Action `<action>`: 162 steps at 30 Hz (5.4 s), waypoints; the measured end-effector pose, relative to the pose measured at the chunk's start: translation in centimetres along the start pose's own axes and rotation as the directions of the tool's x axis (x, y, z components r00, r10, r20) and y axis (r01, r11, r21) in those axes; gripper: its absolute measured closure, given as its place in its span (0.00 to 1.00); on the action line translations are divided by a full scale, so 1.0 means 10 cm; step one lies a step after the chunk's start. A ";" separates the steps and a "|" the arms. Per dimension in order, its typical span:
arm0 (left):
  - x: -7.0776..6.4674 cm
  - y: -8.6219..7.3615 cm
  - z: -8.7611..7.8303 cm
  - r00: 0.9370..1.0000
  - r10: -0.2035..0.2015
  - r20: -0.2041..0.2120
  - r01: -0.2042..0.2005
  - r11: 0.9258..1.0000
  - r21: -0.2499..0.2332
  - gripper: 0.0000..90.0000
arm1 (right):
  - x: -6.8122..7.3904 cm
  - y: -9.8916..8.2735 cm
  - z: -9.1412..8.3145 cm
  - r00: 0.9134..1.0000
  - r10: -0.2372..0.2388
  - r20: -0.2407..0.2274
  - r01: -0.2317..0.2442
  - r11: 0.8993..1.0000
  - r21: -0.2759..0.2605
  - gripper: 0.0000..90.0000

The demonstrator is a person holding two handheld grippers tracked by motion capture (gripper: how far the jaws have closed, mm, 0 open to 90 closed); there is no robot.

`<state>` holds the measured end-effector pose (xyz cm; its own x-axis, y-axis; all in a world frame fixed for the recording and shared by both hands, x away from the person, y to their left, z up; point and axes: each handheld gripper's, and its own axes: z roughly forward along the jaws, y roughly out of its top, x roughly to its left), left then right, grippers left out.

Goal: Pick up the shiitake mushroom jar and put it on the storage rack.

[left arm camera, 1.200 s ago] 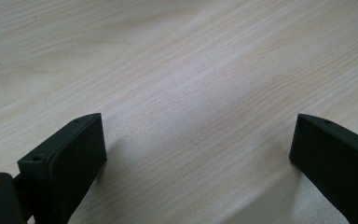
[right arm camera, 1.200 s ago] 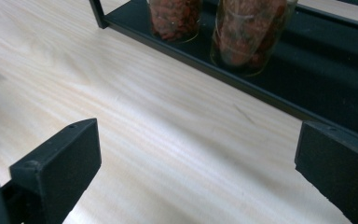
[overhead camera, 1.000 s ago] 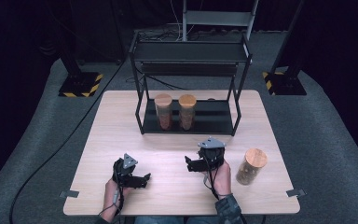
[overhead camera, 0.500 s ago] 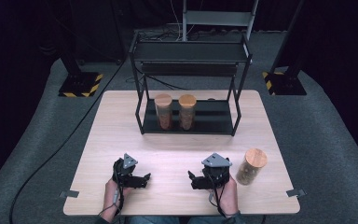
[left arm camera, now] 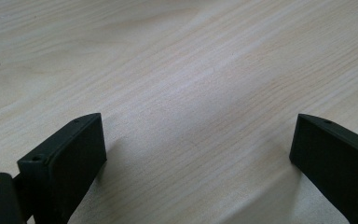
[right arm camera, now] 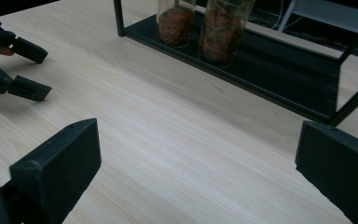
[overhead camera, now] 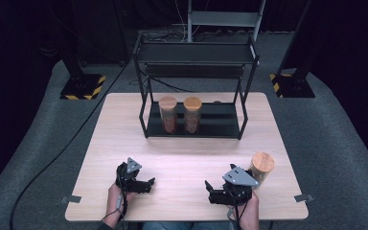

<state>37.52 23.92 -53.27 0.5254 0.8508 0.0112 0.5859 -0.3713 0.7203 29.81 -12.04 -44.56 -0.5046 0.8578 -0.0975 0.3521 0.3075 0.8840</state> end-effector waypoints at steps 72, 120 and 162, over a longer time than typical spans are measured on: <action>0.00 0.00 0.00 1.000 0.001 -0.002 -0.001 1.000 -0.002 0.03 | -0.96 -0.88 0.18 0.973 0.176 0.148 -0.149 0.972 -0.182 0.15; 0.00 0.00 0.00 1.000 0.003 -0.002 -0.003 1.000 0.000 0.03 | -0.91 -0.77 0.13 0.972 0.174 0.158 -0.142 0.970 -0.198 0.28; 0.00 0.00 0.00 1.000 0.002 -0.002 -0.002 1.000 0.000 0.03 | -0.92 -0.46 0.36 0.975 0.163 0.153 -0.137 0.977 -0.166 0.28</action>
<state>37.50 23.92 -53.27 0.5254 0.8507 0.0142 0.5848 -0.3732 0.7202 35.63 -19.87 -49.40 -0.3139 0.9492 -0.0208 0.2822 0.1142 0.9525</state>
